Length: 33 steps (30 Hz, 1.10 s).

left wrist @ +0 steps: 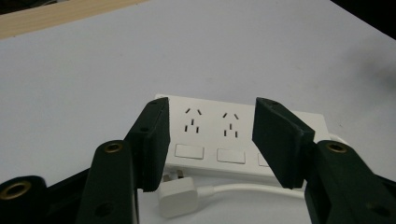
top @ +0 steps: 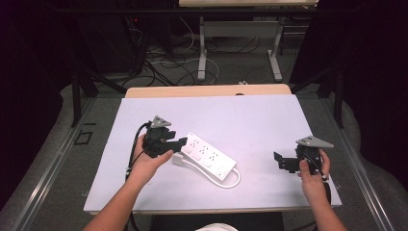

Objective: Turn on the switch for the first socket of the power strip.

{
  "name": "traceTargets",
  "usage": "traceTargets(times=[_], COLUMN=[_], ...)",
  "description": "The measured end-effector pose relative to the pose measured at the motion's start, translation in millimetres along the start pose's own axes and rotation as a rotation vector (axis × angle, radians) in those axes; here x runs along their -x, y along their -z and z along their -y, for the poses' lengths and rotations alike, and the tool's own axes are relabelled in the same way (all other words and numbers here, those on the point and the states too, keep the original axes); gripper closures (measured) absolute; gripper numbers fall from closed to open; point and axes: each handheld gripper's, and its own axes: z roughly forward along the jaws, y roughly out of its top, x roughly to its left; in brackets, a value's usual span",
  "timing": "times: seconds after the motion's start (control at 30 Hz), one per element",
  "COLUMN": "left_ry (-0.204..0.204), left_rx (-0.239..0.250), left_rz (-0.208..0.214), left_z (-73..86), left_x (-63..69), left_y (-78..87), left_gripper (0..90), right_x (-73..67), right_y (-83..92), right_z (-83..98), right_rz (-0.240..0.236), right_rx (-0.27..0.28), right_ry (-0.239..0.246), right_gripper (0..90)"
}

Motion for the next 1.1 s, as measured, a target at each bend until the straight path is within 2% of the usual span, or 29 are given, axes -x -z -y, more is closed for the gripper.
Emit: traceTargets(times=[0.53,0.8,0.97,1.1], left_ry=[-0.012,-0.008,-0.023,-0.015], left_rx=[-0.048,-0.077,-0.092,-0.107], left_rz=[0.038,0.074,0.077,0.084], left_z=[3.3,5.8,6.8,8.7], left_x=[16.3,22.7,26.0,29.7], left_y=[-19.0,-27.8,-32.2,-36.4], left_gripper=[54.3,57.7,59.0,60.7], right_x=[0.1,0.1,1.2,0.9], right_y=[-1.2,-2.1,-2.0,-2.3], right_z=[0.9,1.3,1.1,1.4], right_rz=[-0.006,-0.009,-0.013,-0.006], right_rx=[-0.001,-0.004,-0.004,-0.001], right_ry=[-0.007,-0.003,-0.001,-0.002], right_gripper=[0.0,0.0,0.0,0.0])
